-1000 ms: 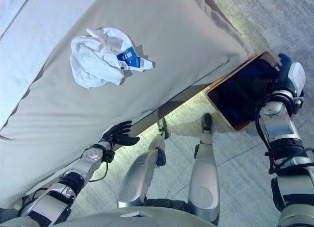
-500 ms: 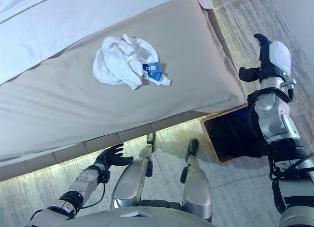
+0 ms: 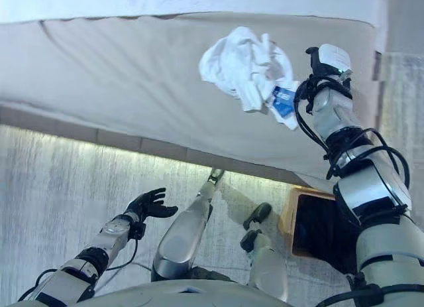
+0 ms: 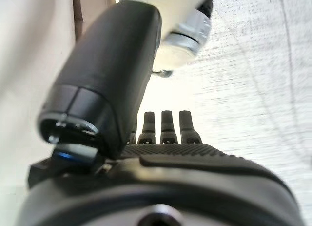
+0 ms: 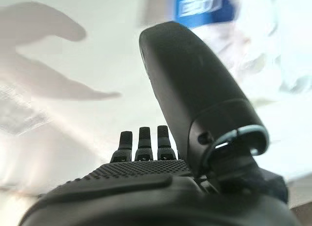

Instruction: Pick up the clothes from the bed and place them into the basket

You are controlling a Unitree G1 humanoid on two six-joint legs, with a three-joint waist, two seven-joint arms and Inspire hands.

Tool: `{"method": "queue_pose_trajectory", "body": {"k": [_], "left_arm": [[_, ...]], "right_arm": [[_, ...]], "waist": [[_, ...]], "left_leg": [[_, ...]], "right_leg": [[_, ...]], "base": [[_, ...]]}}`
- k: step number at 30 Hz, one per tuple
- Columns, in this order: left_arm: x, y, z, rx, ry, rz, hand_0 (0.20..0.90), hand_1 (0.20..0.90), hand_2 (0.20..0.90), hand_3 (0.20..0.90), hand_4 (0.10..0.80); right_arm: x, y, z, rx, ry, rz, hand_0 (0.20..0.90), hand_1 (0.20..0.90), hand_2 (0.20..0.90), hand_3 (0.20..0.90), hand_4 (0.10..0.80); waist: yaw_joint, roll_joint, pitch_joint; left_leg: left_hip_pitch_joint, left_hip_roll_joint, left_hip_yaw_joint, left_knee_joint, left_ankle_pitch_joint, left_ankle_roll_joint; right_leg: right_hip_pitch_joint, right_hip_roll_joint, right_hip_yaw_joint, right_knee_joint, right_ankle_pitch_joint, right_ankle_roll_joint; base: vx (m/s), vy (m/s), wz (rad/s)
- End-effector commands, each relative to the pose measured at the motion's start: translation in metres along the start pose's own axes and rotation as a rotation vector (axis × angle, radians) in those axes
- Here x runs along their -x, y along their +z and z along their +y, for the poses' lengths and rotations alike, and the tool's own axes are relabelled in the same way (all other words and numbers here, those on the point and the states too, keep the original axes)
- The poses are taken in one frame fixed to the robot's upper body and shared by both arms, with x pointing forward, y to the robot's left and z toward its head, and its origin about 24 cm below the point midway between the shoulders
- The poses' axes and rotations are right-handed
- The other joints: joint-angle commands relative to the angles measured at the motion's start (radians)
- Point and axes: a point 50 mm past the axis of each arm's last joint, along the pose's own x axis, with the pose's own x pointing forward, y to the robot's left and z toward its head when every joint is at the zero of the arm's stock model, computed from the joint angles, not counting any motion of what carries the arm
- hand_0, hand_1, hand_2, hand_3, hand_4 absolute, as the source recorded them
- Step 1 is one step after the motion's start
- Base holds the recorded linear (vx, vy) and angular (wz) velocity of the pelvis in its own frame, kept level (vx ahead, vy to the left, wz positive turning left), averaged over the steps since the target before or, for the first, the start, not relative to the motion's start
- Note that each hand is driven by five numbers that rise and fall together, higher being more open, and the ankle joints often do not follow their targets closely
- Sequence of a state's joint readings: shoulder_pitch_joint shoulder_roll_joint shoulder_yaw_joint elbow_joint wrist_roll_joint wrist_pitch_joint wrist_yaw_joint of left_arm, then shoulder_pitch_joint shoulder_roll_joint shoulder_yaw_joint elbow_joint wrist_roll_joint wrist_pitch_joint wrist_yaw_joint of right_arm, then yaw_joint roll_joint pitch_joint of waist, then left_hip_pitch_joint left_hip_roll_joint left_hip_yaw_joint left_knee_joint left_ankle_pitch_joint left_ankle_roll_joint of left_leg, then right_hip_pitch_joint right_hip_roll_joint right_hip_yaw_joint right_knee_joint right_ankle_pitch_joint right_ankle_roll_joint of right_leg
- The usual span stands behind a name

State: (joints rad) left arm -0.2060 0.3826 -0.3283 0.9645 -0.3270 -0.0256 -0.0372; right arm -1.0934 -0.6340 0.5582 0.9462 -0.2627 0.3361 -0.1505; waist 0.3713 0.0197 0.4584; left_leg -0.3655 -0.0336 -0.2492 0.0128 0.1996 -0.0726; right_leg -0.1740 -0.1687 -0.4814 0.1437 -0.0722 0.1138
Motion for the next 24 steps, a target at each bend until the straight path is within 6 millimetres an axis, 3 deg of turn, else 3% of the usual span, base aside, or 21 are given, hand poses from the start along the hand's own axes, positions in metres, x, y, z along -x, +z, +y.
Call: {"method": "queue_pose_trajectory", "body": {"k": [1, 5, 7, 10, 16, 17, 18, 24], "left_arm": [[0.005, -0.006, 0.015, 0.013, 0.025, -0.014, 0.9, 0.9, 0.9, 0.9, 0.8], [0.009, -0.013, 0.014, 0.054, 0.017, -0.027, 0.9, 0.9, 0.9, 0.9, 0.8], [0.014, -0.023, 0.011, 0.075, 0.004, -0.023, 0.9, 0.9, 0.9, 0.9, 0.8], [0.018, -0.03, 0.012, 0.093, 0.002, -0.018, 0.9, 0.9, 0.9, 0.9, 0.8], [0.027, -0.039, 0.023, 0.104, 0.014, -0.025, 0.9, 0.9, 0.9, 0.9, 0.8], [0.028, -0.04, 0.025, 0.098, 0.015, -0.028, 0.9, 0.9, 0.9, 0.9, 0.8], [0.028, -0.039, 0.027, 0.091, 0.017, -0.032, 0.9, 0.9, 0.9, 0.9, 0.8], [0.03, -0.036, 0.034, 0.066, 0.039, -0.05, 0.9, 0.9, 0.9, 0.9, 0.8]], "right_arm": [[-0.006, 0.019, -0.064, 0.036, -0.225, -0.017, 0.9, 0.9, 0.9, 0.9, 0.8], [-0.009, 0.006, -0.066, 0.077, -0.215, 0.116, 0.9, 0.9, 0.9, 0.9, 0.8], [-0.009, -0.01, -0.06, 0.089, -0.181, 0.208, 0.9, 0.9, 0.9, 0.9, 0.8], [-0.009, -0.018, -0.055, 0.075, -0.157, 0.264, 0.9, 0.9, 0.9, 0.9, 0.8], [-0.009, -0.023, -0.05, 0.022, -0.112, 0.305, 0.9, 0.9, 0.9, 0.9, 0.8], [-0.01, -0.022, -0.049, 0.013, -0.105, 0.299, 0.505, 0.505, 0.505, 0.439, 0.339], [-0.01, -0.02, -0.049, 0.001, -0.102, 0.285, 0.3, 0.3, 0.3, 0.2, 0.1], [-0.012, 0.004, -0.056, -0.082, -0.172, 0.125, 0.3, 0.3, 0.3, 0.2, 0.1]], "waist": [[0.039, -0.003, 0.061], [0.07, 0.019, 0.062], [0.092, 0.037, 0.062], [0.113, 0.043, 0.062], [0.142, 0.02, 0.062], [0.145, 0.016, 0.062], [0.147, 0.01, 0.062], [0.138, -0.013, 0.062]], "left_leg": [[-0.025, -0.059, 0.061, 0.102, -0.138, 0.1], [-0.091, -0.071, 0.051, 0.125, -0.128, 0.105], [-0.154, -0.081, 0.045, 0.167, -0.13, 0.111], [-0.215, -0.09, 0.036, 0.215, -0.139, 0.116], [-0.307, -0.1, 0.007, 0.279, -0.16, 0.122], [-0.316, -0.101, 0.004, 0.286, -0.163, 0.122], [-0.324, -0.099, 0.0, 0.29, -0.165, 0.122], [-0.307, -0.082, -0.009, 0.271, -0.167, 0.117]], "right_leg": [[-0.086, -0.018, 0.021, 0.154, 0.009, -0.055], [-0.134, -0.042, 0.0, 0.205, -0.009, -0.052], [-0.189, -0.066, -0.015, 0.265, -0.025, -0.051], [-0.239, -0.079, -0.025, 0.319, -0.04, -0.051], [-0.318, -0.06, -0.053, 0.352, -0.045, -0.043], [-0.324, -0.057, -0.056, 0.351, -0.043, -0.041], [-0.328, -0.051, -0.058, 0.344, -0.04, -0.039], [-0.304, -0.028, -0.052, 0.306, -0.027, -0.032]], "base": [[0.057, 0.105, 0.48], [0.022, 0.102, 0.4], [0.022, 0.099, 0.2], [0.038, 0.04, 0.19], [0.017, -0.052, 0.09], [0.008, -0.09, 0.07], [0.002, -0.086, 0.06], [-0.001, -0.087, -0.04]]}}
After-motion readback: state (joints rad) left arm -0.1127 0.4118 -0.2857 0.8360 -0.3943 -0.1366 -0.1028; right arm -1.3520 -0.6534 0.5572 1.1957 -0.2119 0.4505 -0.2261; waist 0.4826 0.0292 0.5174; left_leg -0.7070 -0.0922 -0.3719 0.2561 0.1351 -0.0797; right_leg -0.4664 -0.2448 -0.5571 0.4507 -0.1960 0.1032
